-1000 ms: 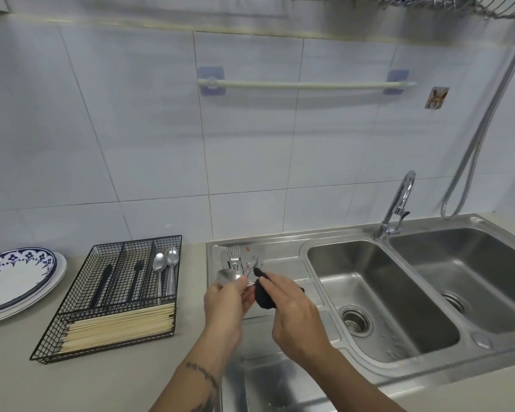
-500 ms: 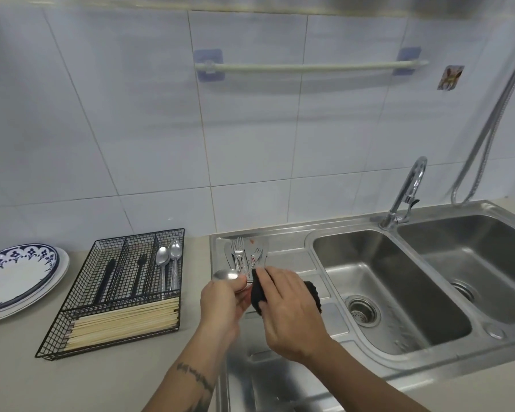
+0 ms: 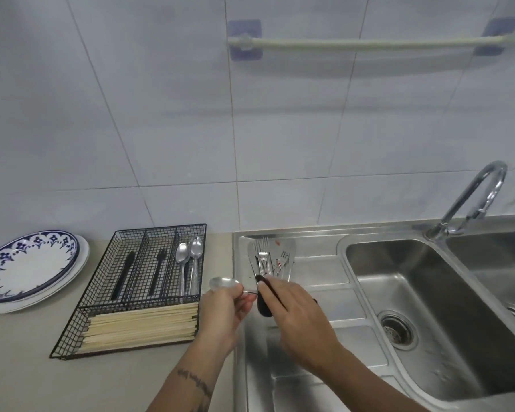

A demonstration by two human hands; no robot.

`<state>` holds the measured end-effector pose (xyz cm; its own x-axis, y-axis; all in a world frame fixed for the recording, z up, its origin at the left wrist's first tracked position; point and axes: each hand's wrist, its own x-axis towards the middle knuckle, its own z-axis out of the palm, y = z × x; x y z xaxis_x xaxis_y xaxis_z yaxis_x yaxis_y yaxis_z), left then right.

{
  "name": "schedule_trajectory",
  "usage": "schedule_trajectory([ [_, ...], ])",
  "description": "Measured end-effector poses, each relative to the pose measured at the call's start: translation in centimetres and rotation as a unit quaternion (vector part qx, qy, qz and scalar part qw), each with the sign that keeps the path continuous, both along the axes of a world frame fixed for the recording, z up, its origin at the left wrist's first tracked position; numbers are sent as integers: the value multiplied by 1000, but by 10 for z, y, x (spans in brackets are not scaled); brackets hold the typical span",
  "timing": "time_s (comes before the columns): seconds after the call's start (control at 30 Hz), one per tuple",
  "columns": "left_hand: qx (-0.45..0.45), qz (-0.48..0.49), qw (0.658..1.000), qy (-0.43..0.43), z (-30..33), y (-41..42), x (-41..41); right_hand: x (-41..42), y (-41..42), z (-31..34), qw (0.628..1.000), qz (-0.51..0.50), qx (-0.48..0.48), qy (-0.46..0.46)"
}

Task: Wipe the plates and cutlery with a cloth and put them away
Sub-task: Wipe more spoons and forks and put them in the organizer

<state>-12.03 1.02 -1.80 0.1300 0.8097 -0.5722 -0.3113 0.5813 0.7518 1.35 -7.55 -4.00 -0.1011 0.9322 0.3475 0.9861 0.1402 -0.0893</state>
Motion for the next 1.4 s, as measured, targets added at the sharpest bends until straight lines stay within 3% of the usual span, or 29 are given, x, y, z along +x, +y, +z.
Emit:
schedule_trajectory([
  [0.2, 3, 136, 990, 25, -14, 34, -17, 17, 26, -15, 996, -10, -88, 4],
  [0.33, 0, 151, 988, 44, -22, 60, -30, 14, 47, -11, 994, -42, -92, 48],
  [0.43, 17, 107, 990, 91, -21, 85, -37, 11, 60, -9, 993, -50, -55, 91],
  [0.57, 70, 33, 970, 231, -18, 128, -49, 15, 60, -22, 988, -64, -68, 124],
  [0.7, 119, -16, 930, 348, -18, 163, -51, 24, 51, -34, 981, -96, -72, 150],
  [0.93, 192, -114, 851, 476, -34, 168, -42, 44, 38, -37, 965, -171, -103, 168],
  [1.1, 234, -105, 805, 536, -41, 159, -40, 58, 30, -40, 958, -202, -99, 179],
  [1.17, 281, -109, 797, 523, -36, 146, -29, 62, 28, -42, 956, -205, -94, 189],
  [1.27, 327, -177, 794, 481, -36, 123, -3, 67, 27, -42, 951, -218, -89, 200],
  [1.4, 322, -256, 790, 455, -54, 95, 38, 73, 23, -44, 945, -230, -90, 215],
])
